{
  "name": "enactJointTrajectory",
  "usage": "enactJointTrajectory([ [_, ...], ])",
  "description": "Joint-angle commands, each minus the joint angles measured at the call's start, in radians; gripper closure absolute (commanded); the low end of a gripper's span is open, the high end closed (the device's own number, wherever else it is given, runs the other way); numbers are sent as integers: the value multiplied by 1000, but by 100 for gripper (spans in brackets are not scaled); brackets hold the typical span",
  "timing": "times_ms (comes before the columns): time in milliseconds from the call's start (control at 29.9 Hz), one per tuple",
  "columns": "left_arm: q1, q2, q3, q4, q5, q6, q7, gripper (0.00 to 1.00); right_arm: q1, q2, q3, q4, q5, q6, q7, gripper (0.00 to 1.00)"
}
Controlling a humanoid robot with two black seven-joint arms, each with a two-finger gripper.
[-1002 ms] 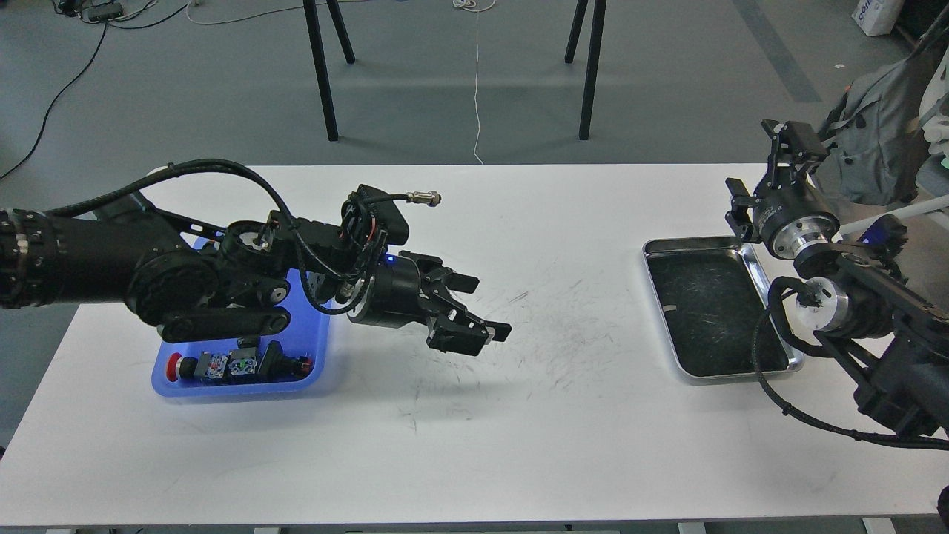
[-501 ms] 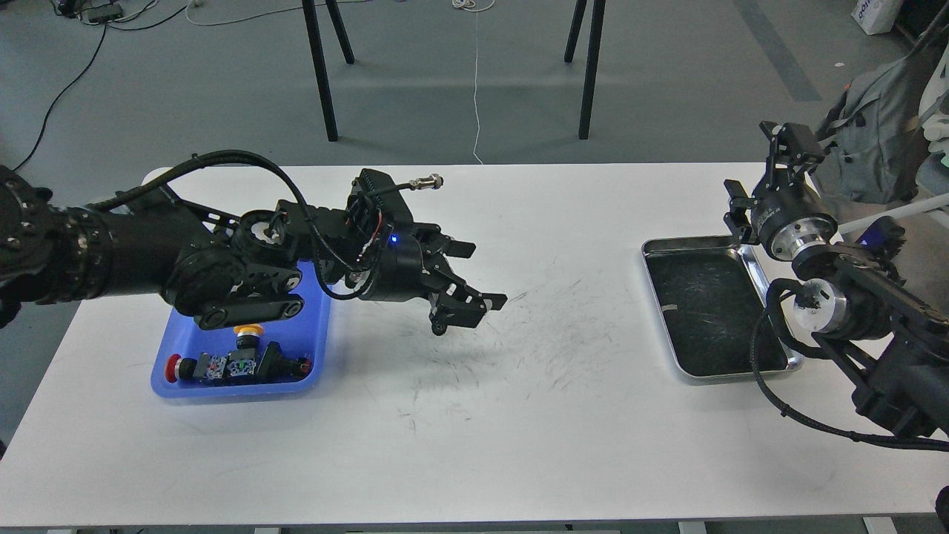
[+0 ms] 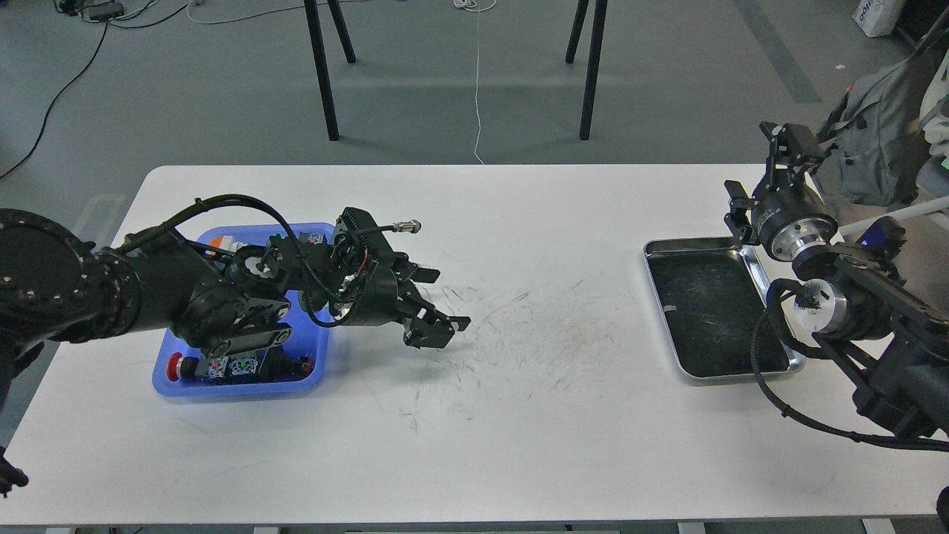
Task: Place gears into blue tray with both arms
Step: 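Close the left gripper on the black gear on the table, then carry the gear with the left gripper over the blue tray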
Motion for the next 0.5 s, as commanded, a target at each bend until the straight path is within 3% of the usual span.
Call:
enactJointTrajectory([
  [0,27,7,0,3,2,2,0,1,0,-1,-2,-2,-2,0,0,2],
  [367,74,-1,0,17,2,6,0,2,1,-1,-7,-2,-5,-5,0,2],
  [468,82,5,-2,18,4,23,0,8,0,-1,-10,-2,-7,-6,0,2],
])
